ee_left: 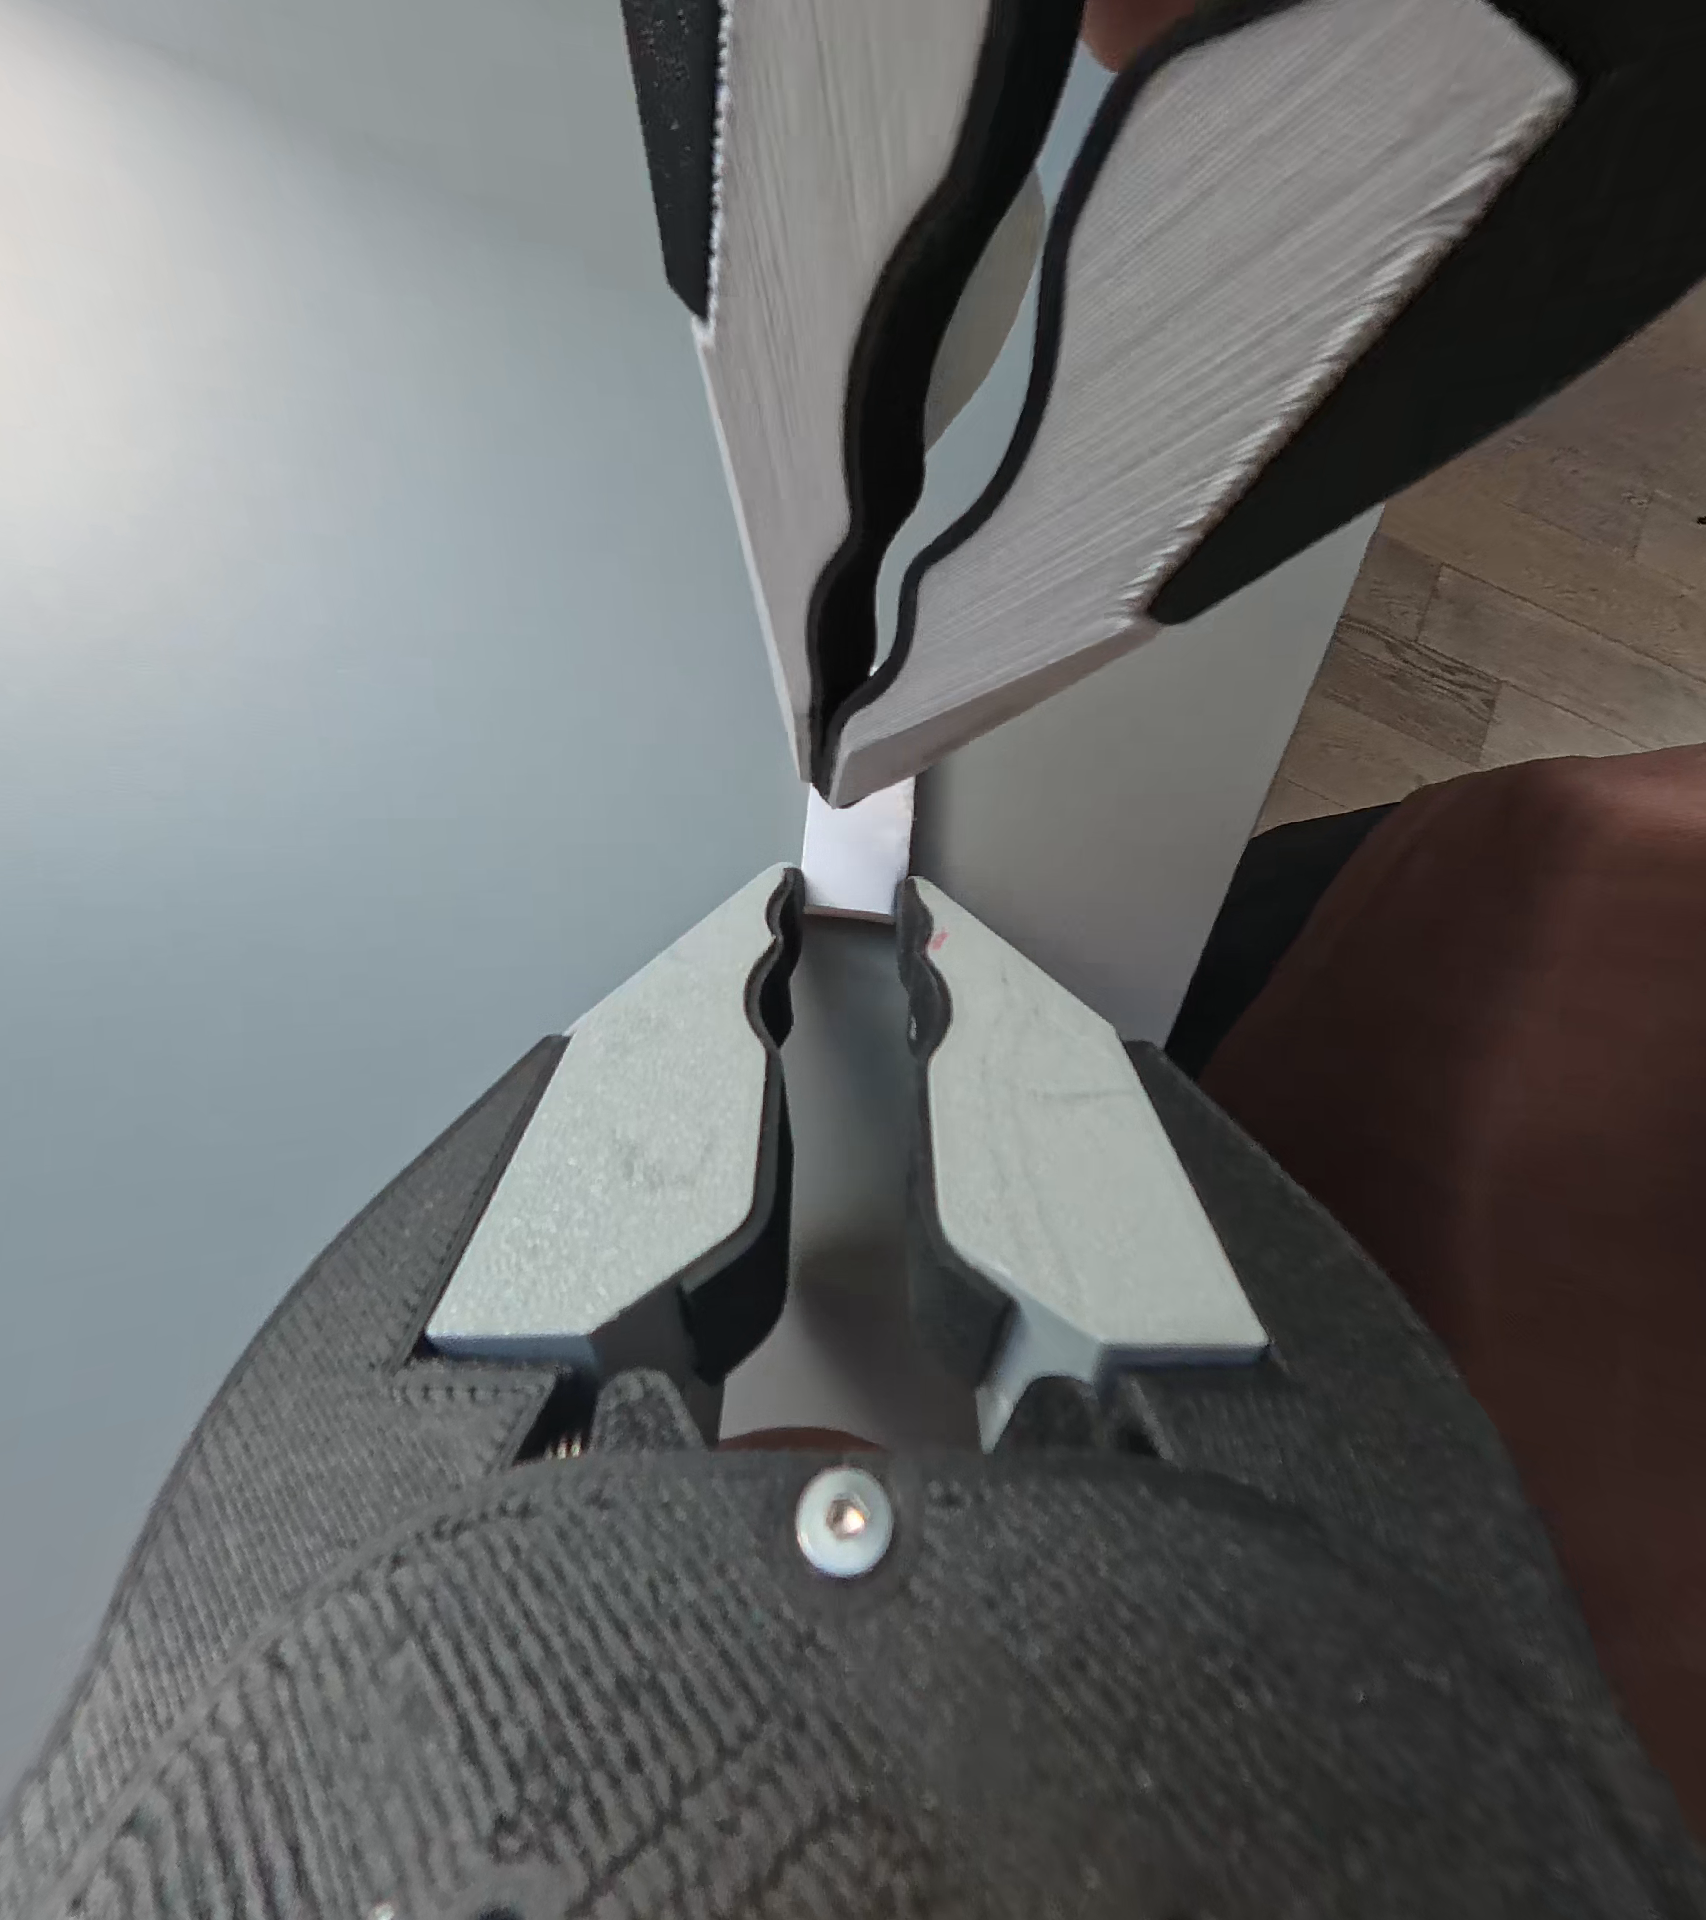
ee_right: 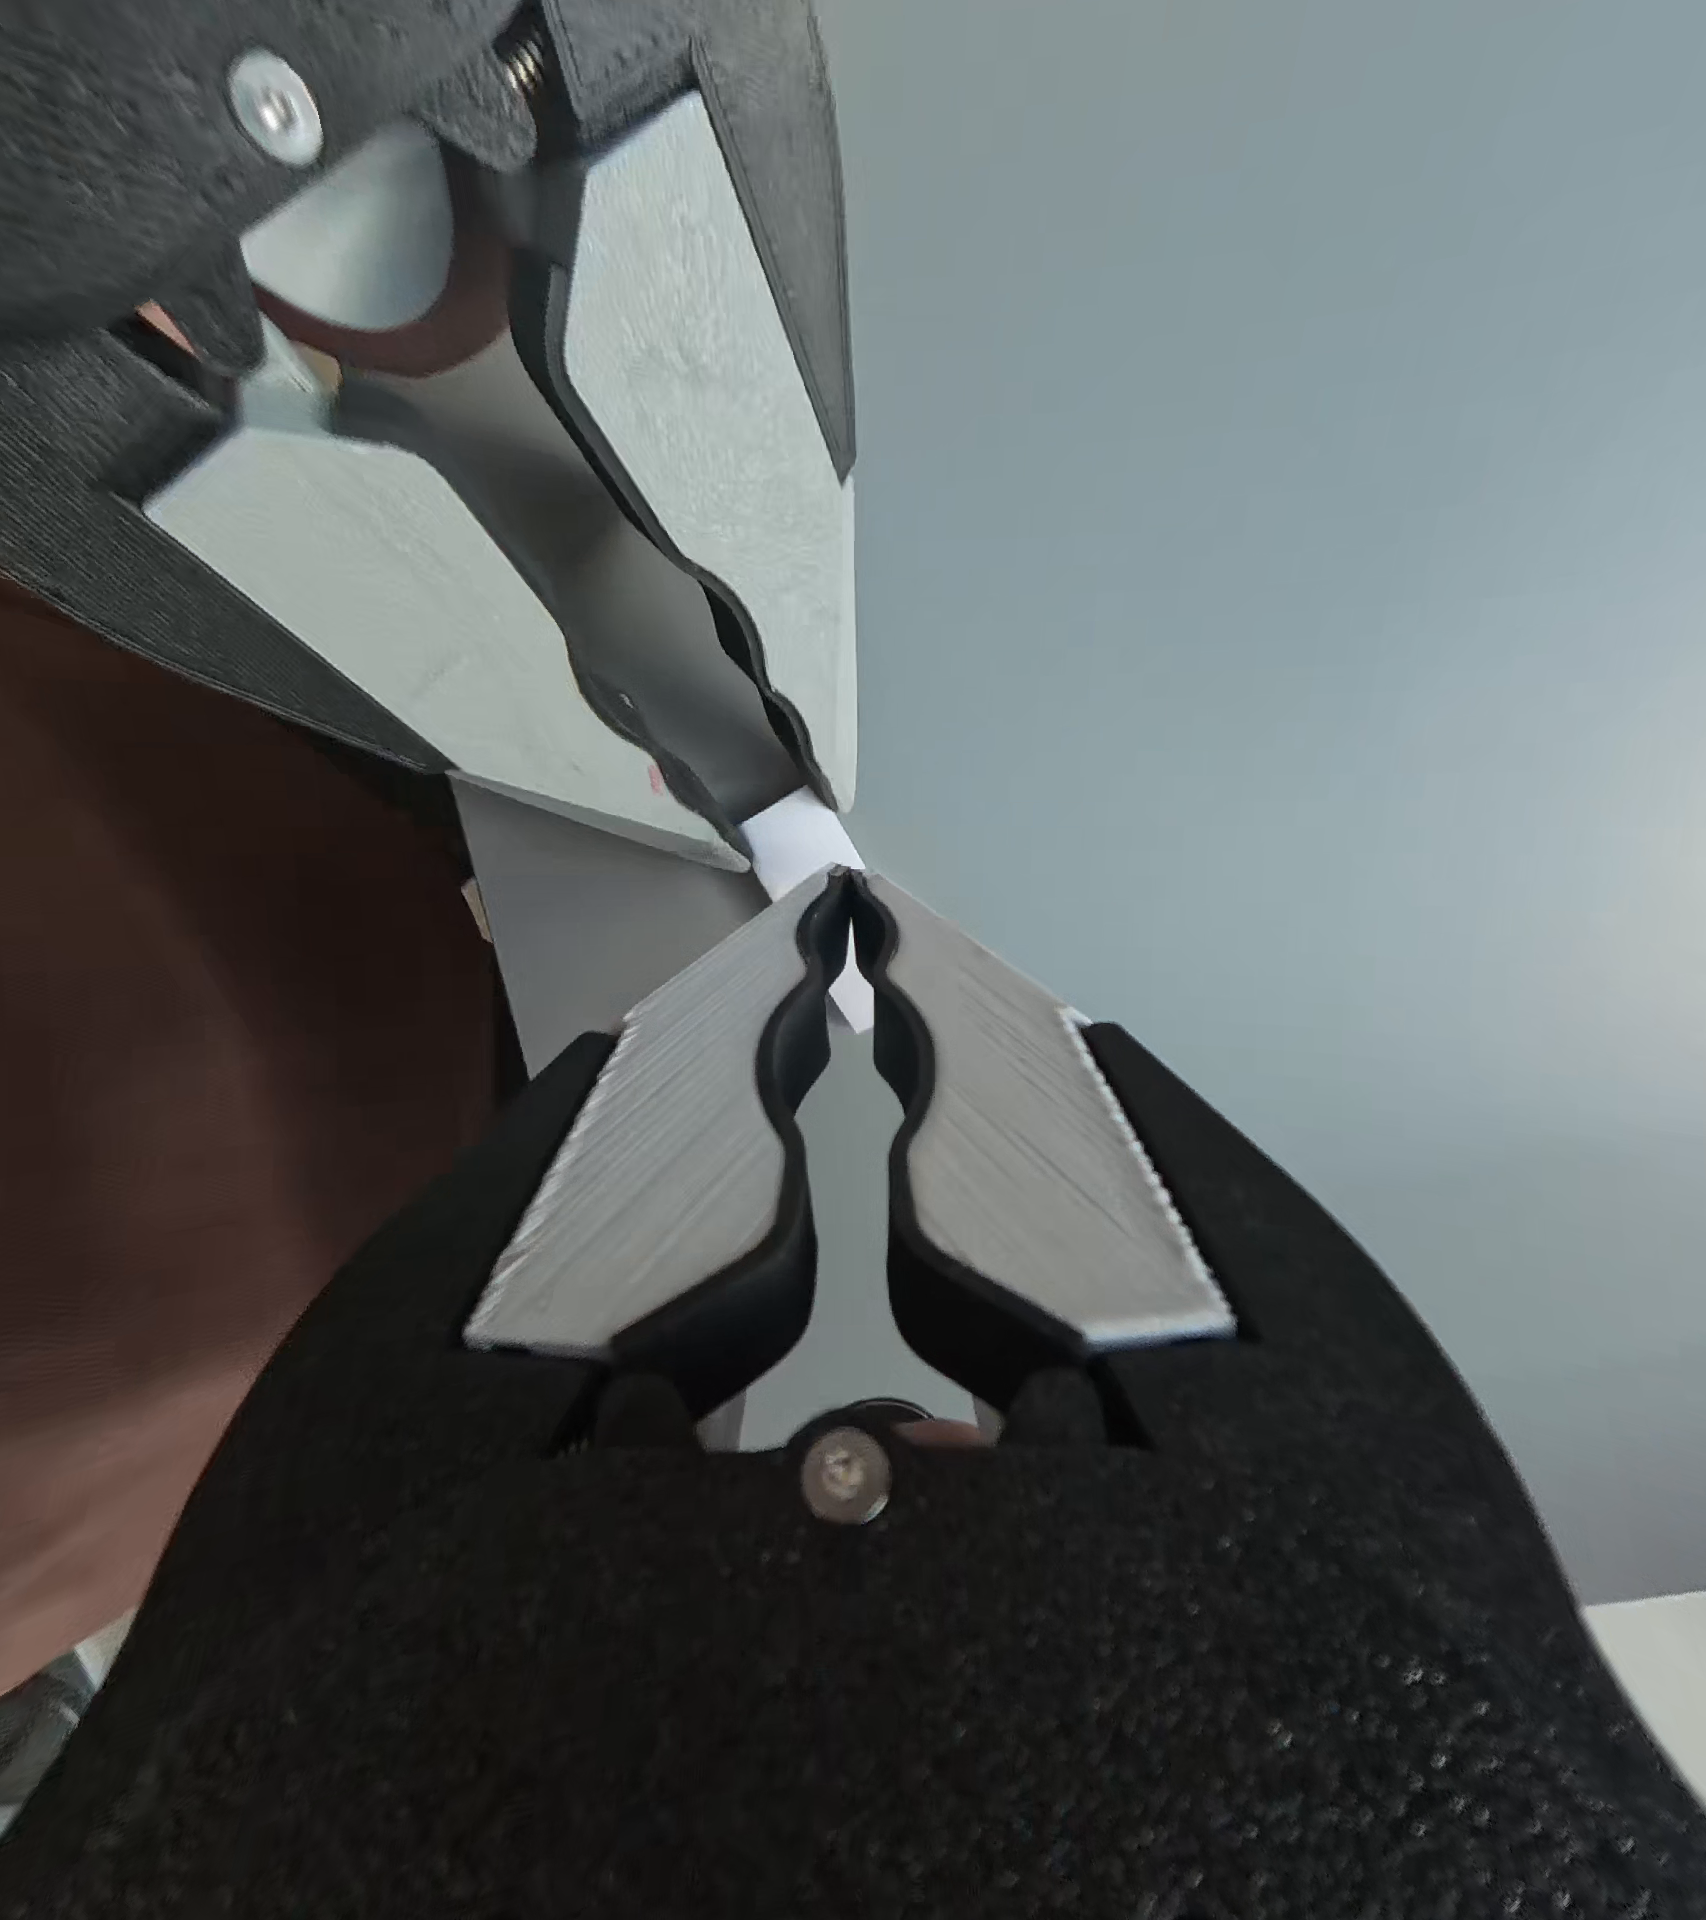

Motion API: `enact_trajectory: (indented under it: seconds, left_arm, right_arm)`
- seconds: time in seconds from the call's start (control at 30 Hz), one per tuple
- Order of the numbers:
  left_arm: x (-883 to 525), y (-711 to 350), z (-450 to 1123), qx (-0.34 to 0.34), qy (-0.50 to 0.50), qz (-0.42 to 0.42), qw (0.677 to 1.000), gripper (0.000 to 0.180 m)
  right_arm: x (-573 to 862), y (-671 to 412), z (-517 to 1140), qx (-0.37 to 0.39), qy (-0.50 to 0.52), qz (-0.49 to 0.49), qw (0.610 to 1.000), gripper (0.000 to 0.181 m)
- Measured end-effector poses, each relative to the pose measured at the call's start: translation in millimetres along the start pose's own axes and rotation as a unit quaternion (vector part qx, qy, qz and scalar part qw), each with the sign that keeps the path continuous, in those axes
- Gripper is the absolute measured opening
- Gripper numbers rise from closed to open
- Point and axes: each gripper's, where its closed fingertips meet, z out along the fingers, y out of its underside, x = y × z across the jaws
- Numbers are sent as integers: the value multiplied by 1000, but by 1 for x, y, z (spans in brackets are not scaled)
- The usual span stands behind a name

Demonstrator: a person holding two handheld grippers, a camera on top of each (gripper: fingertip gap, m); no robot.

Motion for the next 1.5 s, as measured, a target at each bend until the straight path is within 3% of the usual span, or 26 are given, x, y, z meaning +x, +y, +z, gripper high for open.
enact_trajectory:
  seconds: [0.1, 0.23, 0.37, 0.43, 0.7, 0.83, 0.97, 1.07, 1.17, 1.3, 1.4, 1.5]
  left_arm:
    - [0, -1, 1, 9, 3, -7, 1000, 17]
    - [0, -1, 1, 13, 4, -14, 1000, 17]
    - [0, -1, 1, 9, 4, -12, 1000, 17]
    - [0, -1, 1, 9, 1, -10, 1000, 17]
    - [1, -1, 1, 11, 5, -13, 1000, 17]
    - [1, -1, 1, 6, 6, -9, 1000, 17]
    - [1, -1, 2, 4, 14, -13, 1000, 17]
    - [1, -2, 2, 9, 15, -17, 1000, 17]
    - [1, -2, 2, 12, 19, -28, 999, 17]
    - [1, -3, 2, 20, 27, -54, 998, 17]
    - [1, -4, 1, 23, 50, -90, 994, 17]
    - [0, -9, -1, 33, 117, -188, 975, 17]
  right_arm:
    - [2, 13, 9, -17, -8, 22, 1000, 0]
    - [3, 6, -2, 23, 3, 40, 999, 0]
    - [3, 16, 3, -3, 6, 45, 999, 0]
    - [1, 4, -4, 32, 11, 49, 998, 0]
    - [4, 20, 5, 13, 17, 69, 997, 0]
    - [7, 11, -7, 52, 34, 73, 995, 0]
    - [7, 27, -2, 22, 38, 81, 996, 0]
    - [6, 6, -28, 105, 45, 113, 987, 0]
    - [16, 9, -41, 142, 40, 181, 972, 0]
    - [30, 11, -68, 217, -4, 310, 926, 0]
    - [39, 41, -82, 148, 69, 285, 944, 22]
    - [15, 71, -75, 16, 101, 197, 975, 22]
